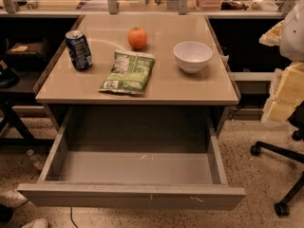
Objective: Close top drawer
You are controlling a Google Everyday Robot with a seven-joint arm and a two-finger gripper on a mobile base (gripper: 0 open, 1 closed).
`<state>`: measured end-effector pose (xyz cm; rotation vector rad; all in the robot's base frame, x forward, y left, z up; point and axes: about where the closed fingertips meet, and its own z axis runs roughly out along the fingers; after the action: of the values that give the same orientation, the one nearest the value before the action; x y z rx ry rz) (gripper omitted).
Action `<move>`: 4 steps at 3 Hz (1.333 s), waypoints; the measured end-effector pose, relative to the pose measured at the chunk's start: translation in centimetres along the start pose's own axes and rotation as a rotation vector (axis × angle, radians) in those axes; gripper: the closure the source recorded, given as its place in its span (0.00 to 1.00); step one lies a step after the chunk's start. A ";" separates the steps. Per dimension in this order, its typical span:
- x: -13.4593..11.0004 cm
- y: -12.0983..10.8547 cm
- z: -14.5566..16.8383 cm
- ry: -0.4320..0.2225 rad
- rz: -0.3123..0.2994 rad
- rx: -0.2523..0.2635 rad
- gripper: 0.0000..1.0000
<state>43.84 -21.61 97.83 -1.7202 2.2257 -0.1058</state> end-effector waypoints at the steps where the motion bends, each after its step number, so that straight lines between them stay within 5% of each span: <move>1: 0.0 0.0 0.0 0.000 0.000 0.000 0.00; 4: 0.0 0.0 0.0 0.000 0.000 0.000 0.65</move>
Offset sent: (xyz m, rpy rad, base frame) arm 0.0000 0.0000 0.0000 0.0000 0.0000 0.0000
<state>43.84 -21.61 97.84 -1.7201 2.2256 -0.1060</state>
